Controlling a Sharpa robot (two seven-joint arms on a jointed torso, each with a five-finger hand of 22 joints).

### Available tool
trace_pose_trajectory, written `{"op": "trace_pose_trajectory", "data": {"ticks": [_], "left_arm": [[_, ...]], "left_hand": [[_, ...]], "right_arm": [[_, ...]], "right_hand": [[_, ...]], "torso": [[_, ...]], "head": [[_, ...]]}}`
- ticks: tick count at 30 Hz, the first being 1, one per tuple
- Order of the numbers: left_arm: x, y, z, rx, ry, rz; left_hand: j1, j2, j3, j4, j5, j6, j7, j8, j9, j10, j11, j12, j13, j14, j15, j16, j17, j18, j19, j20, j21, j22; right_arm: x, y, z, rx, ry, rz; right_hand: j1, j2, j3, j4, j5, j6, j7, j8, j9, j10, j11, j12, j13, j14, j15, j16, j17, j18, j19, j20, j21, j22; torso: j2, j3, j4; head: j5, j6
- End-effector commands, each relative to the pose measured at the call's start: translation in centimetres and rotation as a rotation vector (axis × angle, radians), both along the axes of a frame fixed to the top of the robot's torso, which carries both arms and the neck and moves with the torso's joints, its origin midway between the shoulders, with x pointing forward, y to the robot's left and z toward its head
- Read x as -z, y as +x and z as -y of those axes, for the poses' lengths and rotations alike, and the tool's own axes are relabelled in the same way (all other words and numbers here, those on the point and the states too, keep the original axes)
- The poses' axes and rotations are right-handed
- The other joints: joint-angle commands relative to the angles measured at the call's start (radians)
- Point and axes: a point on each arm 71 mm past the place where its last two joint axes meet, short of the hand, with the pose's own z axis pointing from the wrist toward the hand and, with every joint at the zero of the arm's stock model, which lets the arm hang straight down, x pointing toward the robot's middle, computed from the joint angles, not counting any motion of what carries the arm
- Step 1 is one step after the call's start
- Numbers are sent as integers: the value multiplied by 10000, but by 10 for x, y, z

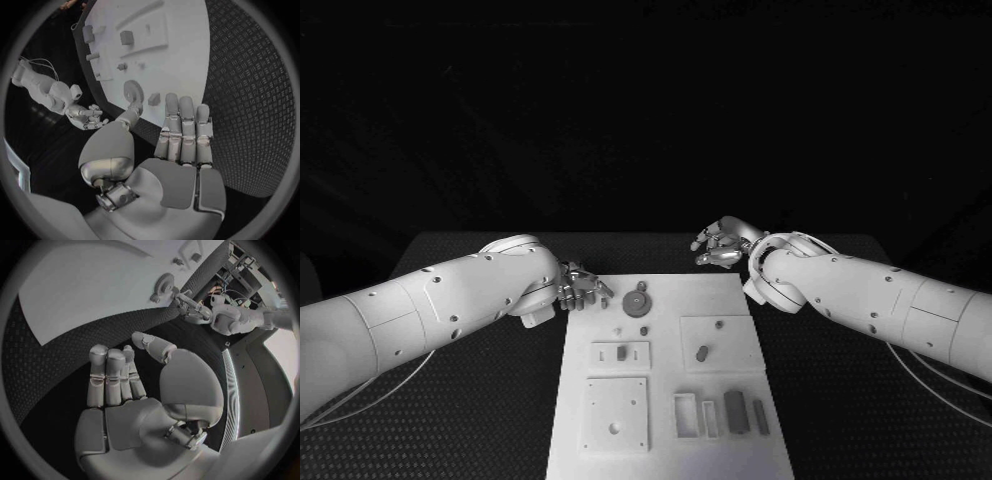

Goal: Assemble the parts on the task board

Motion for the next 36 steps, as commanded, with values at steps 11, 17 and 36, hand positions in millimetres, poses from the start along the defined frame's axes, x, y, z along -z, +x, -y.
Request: {"op": "trace_pose_trajectory", "data": {"ticks": [11,17,36], "left_arm": [[1,-2,6,309,-265,-341],[1,-1,6,244,-388,-308],[7,-1,8,336,-414,-599]], "left_hand": [[461,627,-53,-296,419,321,-66,234,-135,197,-67,-130,30,105,10,-87,53,81,-50,-823,72,-30],[561,715,-46,-367,453,309,-61,243,-172,207,-62,-153,36,109,11,-94,61,73,-47,-824,82,-33],[679,823,-55,-456,450,292,-53,258,-223,216,-55,-189,46,110,14,-108,72,60,-51,-823,89,-42]], "right_arm": [[0,0,-2,-100,27,40],[0,0,-2,-99,27,39],[0,0,-3,-130,35,31]], "right_hand": [[-73,28,6,39,59,-37,103,29,-17,-18,-16,52,-16,-83,7,65,-13,314,30,-21,-50,12],[-71,29,7,38,63,-37,102,29,-17,-18,-16,55,-19,-82,6,66,-15,314,31,-23,-51,13],[-83,31,3,45,68,-36,102,30,-18,-15,-17,62,-28,-79,6,70,-18,314,37,-25,-51,15]], "torso": [[-6,19,-1],[-3,16,-1],[-1,10,-4]], "head": [[4,-7],[2,-2],[10,-58]]}}
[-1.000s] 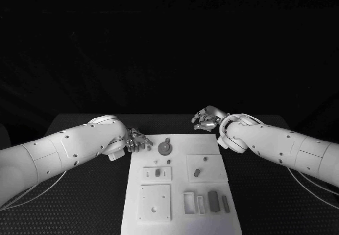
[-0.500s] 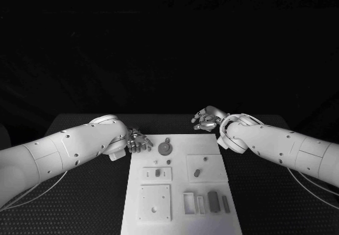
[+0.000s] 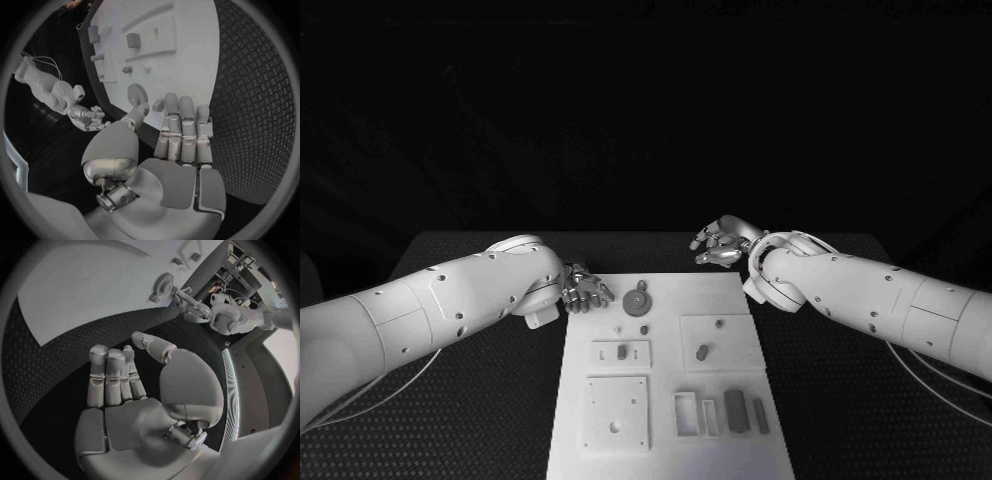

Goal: Assemble the parts on the task board

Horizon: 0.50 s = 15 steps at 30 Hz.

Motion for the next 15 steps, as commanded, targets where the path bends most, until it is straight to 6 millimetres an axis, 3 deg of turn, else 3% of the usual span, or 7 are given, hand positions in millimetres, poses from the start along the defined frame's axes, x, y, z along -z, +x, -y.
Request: {"op": "trace_pose_trajectory", "data": {"ticks": [1,11,15], "left_arm": [[1,-1,2,171,-123,-149],[2,0,2,156,-209,-249],[2,0,2,105,-251,-260]], "left_hand": [[54,98,-12,-96,41,25,1,69,-20,93,-5,-60,11,74,-20,-71,12,59,-53,-823,49,-16],[159,324,-2,-153,76,9,10,94,-66,92,4,-96,26,68,-11,-89,22,44,-63,-816,52,-28],[322,519,38,-260,129,18,8,130,-92,108,0,-112,42,73,-10,-95,34,37,-71,-815,61,-32]], "right_arm": [[0,0,-2,-109,23,30],[0,0,-2,-109,31,31],[0,0,-2,-110,38,23]], "right_hand": [[-84,32,3,47,68,-17,118,30,-10,-14,-17,63,-12,-79,6,47,-9,314,55,-43,-51,16],[-78,36,5,42,62,-15,117,32,-10,-13,-18,67,-17,-77,5,50,-11,314,57,-45,-51,18],[-80,38,4,43,58,-15,117,32,-10,-13,-18,69,-18,-77,5,50,-11,314,58,-46,-52,18]], "torso": [[3,-6,-7],[-3,-11,17],[-2,-15,14]], "head": [[-22,-47],[-17,-82],[-5,-80]]}}
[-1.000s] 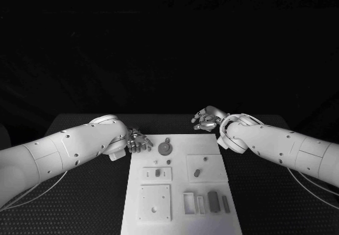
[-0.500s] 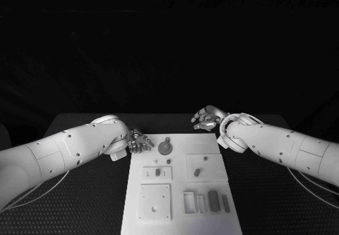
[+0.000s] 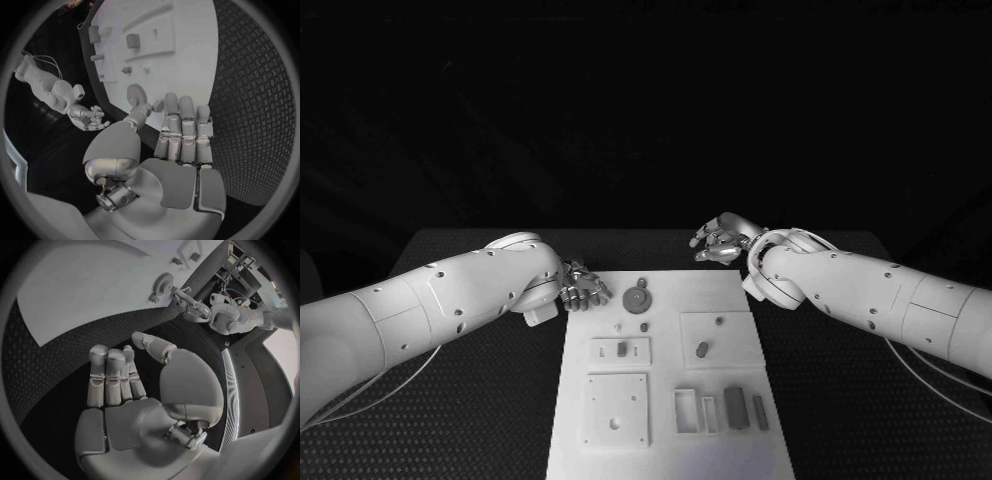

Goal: Assemble the parts on the task board

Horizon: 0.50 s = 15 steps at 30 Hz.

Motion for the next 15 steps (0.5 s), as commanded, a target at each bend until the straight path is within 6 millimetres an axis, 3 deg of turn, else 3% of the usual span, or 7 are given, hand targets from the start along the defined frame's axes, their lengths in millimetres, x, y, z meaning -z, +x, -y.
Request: {"op": "trace_pose_trajectory", "data": {"ticks": [1,4,11,15], "left_arm": [[1,-1,3,134,-181,-162],[1,-1,2,117,-183,-156],[2,0,0,2,-223,-55],[2,0,0,-7,-227,-48]], "left_hand": [[87,187,43,-128,122,12,11,57,-22,60,-5,-75,21,74,-9,-57,17,33,-74,-813,64,-14],[274,362,78,-308,668,14,19,109,-54,83,-1,-97,45,84,0,-60,36,10,-77,-802,87,-16],[614,814,122,-700,886,382,-110,475,101,248,-97,-105,93,177,-25,-18,93,-6,-46,-820,140,-23],[719,927,156,-821,934,467,-147,594,186,302,-124,-112,106,202,-34,-7,110,-17,-38,-829,154,-29]], "right_arm": [[0,0,-1,-94,32,26],[0,0,-1,-94,37,27],[0,0,-1,-95,44,16],[0,0,-1,-87,43,12]], "right_hand": [[-81,38,4,43,57,-29,103,32,-11,-13,-18,69,-10,-77,5,32,-12,313,34,-23,-52,9],[-83,38,2,45,55,-29,103,32,-11,-13,-18,70,-11,-77,5,32,-12,313,35,-23,-51,9],[-93,38,-3,50,49,-28,103,33,-11,-13,-17,71,-15,-78,5,33,-13,313,35,-23,-52,10],[-100,39,-6,54,45,-28,103,33,-11,-14,-17,72,-17,-79,5,33,-14,313,36,-22,-53,10]], "torso": [[-2,-4,1],[-4,-4,-1],[-3,0,-6],[0,5,-10]], "head": [[21,-1],[32,-10],[21,-11],[28,-17]]}}
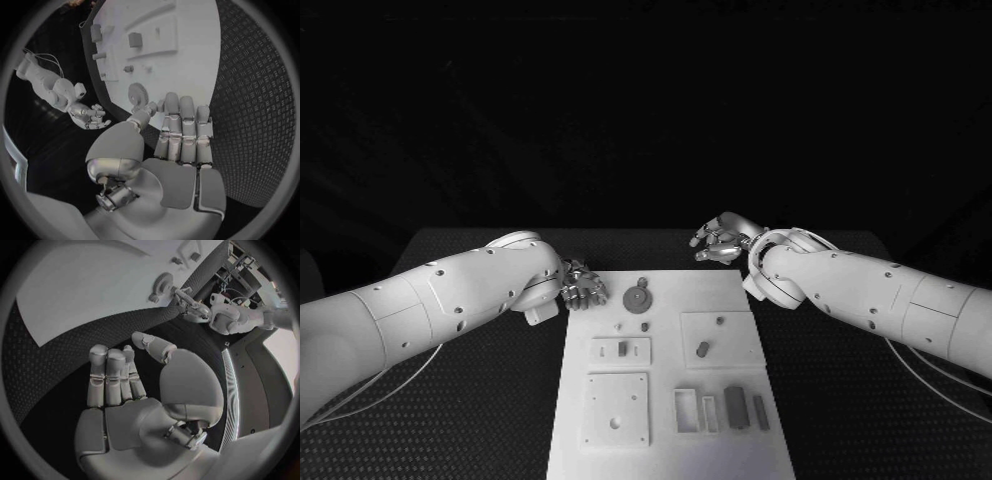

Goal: Assemble the parts on the task board

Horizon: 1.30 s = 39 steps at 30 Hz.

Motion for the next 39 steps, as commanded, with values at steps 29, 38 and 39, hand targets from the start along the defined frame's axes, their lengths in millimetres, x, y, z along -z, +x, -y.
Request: {"op": "trace_pose_trajectory", "data": {"ticks": [29,38,39], "left_arm": [[5,-8,-8,-769,-1132,-736],[6,-17,-8,-549,-1391,-1201],[7,-18,-9,-505,-1394,-1254]], "left_hand": [[318,-151,945,275,17,449,-200,630,580,649,-182,48,187,499,-180,238,204,7,251,-1009,343,22],[180,-101,968,86,546,498,-235,684,657,772,-220,99,262,603,-228,308,255,-3,244,-1045,442,56],[112,-67,953,18,682,518,-247,697,676,820,-236,127,289,650,-248,341,274,-8,240,-1057,468,65]], "right_arm": [[1,0,0,-66,70,-21],[1,0,1,-55,69,-22],[1,0,0,-60,70,-22]], "right_hand": [[-126,46,-18,73,41,-41,94,33,-13,-15,-16,36,-24,-80,7,34,-18,314,36,-22,-55,12],[-122,51,-16,72,43,-42,93,33,-14,-16,-17,38,-27,-81,6,35,-20,314,35,-23,-57,13],[-121,52,-16,71,43,-43,93,33,-14,-16,-17,39,-28,-81,6,35,-20,314,35,-23,-57,13]], "torso": [[-2,11,3],[-4,10,6],[-6,9,9]], "head": [[33,0],[64,-16],[68,-22]]}}
